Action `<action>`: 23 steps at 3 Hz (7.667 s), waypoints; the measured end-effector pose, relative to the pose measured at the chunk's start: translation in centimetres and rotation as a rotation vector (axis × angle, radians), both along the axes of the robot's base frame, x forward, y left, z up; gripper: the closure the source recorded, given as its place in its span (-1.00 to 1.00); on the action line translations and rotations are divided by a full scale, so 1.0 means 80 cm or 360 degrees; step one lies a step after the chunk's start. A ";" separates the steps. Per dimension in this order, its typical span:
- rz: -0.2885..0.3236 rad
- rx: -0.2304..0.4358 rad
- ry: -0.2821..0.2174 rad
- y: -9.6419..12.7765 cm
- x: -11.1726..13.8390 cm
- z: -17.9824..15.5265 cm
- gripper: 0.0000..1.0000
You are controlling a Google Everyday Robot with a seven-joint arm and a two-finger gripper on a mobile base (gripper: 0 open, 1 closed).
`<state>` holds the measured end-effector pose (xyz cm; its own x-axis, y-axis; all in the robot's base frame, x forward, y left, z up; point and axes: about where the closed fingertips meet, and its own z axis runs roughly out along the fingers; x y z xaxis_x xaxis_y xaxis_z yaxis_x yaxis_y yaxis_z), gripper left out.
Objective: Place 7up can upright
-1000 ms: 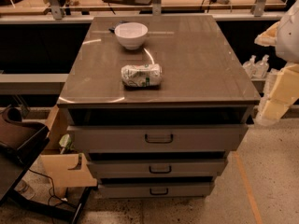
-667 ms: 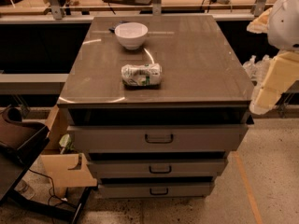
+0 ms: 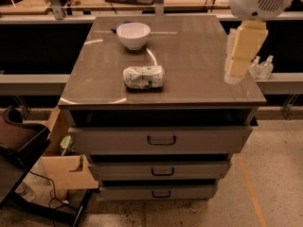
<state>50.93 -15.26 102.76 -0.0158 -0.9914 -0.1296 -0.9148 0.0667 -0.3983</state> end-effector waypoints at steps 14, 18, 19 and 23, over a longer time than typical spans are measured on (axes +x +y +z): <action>0.0085 -0.0030 0.0245 0.236 0.179 -0.216 -1.00; 0.0070 -0.0179 0.0243 0.203 0.201 -0.229 -0.17; 0.0071 -0.0179 0.0243 0.203 0.201 -0.229 0.31; 0.0109 -0.0169 0.0284 0.211 0.208 -0.234 1.00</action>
Offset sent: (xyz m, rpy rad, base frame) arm 0.0551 0.0887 -0.0417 -0.2380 0.0168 -0.0773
